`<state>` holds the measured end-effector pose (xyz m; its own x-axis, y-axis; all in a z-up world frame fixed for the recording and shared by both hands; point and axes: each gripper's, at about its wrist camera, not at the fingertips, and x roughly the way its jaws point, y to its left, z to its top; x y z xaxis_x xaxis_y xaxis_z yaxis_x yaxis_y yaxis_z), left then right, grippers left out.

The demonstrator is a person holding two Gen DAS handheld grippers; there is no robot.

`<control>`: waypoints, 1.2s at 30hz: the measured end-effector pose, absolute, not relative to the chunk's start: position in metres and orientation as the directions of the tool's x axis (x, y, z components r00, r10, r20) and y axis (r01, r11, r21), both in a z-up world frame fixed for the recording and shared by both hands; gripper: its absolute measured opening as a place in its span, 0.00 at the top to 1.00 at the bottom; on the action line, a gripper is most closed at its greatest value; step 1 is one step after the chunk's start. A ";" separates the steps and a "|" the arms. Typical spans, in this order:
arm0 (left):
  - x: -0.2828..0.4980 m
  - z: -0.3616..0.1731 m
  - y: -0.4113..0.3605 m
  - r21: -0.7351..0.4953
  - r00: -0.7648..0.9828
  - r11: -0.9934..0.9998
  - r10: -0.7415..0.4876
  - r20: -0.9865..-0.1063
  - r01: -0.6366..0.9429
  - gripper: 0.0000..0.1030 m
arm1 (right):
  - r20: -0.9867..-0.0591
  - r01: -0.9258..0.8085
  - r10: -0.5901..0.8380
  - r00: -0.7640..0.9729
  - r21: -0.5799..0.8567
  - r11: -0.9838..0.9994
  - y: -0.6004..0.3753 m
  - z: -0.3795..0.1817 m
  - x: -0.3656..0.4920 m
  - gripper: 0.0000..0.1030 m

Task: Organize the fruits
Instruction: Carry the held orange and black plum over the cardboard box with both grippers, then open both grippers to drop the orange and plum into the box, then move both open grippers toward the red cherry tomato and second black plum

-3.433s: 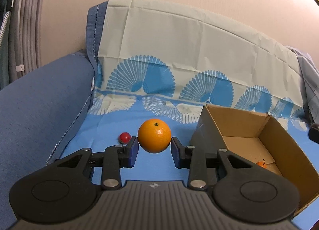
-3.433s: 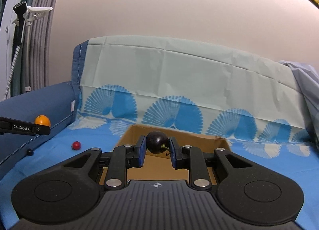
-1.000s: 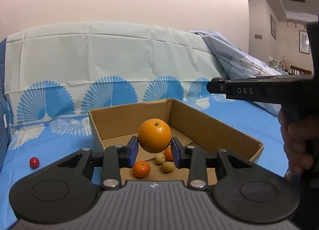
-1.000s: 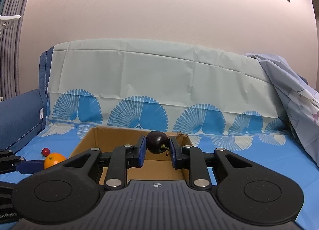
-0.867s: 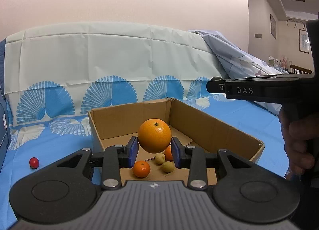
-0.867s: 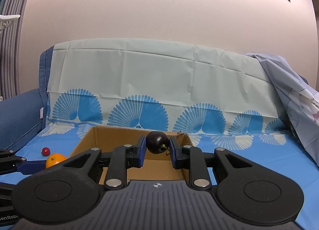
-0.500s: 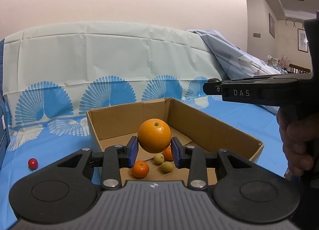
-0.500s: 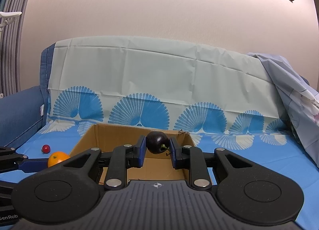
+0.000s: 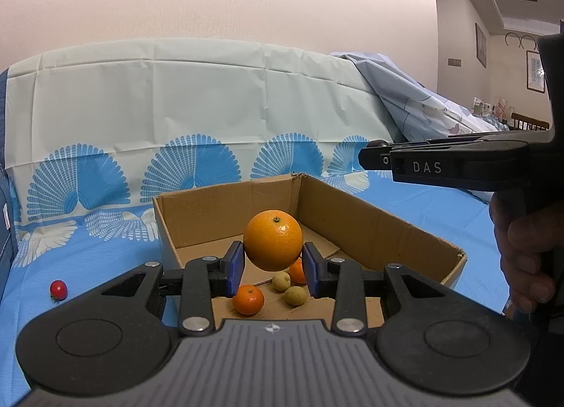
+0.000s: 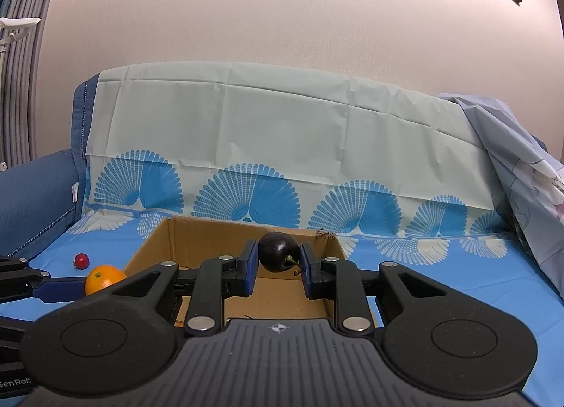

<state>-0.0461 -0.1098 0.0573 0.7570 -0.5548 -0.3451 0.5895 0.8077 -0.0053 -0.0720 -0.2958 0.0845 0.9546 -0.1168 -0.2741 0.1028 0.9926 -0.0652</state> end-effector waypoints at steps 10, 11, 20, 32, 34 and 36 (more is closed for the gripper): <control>-0.046 0.058 -0.110 -0.009 0.757 0.808 -0.555 -0.345 0.589 0.53 | -0.286 0.116 -0.131 0.949 -0.070 0.991 -0.298 0.083 -0.069 0.53; -0.046 0.059 -0.109 -0.005 0.758 0.808 -0.555 -0.344 0.589 0.53 | -0.285 0.122 -0.136 0.949 -0.067 0.990 -0.298 0.083 -0.069 0.48; -0.045 0.060 -0.107 0.004 0.776 0.822 -0.536 -0.333 0.569 0.53 | -0.283 0.132 -0.145 0.948 -0.067 0.989 -0.297 0.083 -0.070 0.43; -0.039 0.072 -0.080 0.079 0.864 0.895 -0.396 -0.311 0.438 0.75 | -0.275 0.136 -0.146 0.950 -0.056 0.989 -0.296 0.085 -0.070 0.43; -0.038 0.080 -0.068 0.088 0.871 0.898 -0.387 -0.304 0.430 0.75 | -0.271 0.129 -0.138 0.953 -0.050 0.990 -0.294 0.086 -0.071 0.43; -0.035 0.090 -0.055 0.098 0.874 0.898 -0.385 -0.295 0.429 0.75 | -0.268 0.123 -0.129 0.955 -0.039 0.992 -0.293 0.087 -0.072 0.44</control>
<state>-0.0347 -0.0547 0.0899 0.8742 -0.3854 -0.2953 0.4290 0.8980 0.0980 -0.0721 -0.2927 0.0867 0.9547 -0.1287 -0.2684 0.1229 0.9917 -0.0385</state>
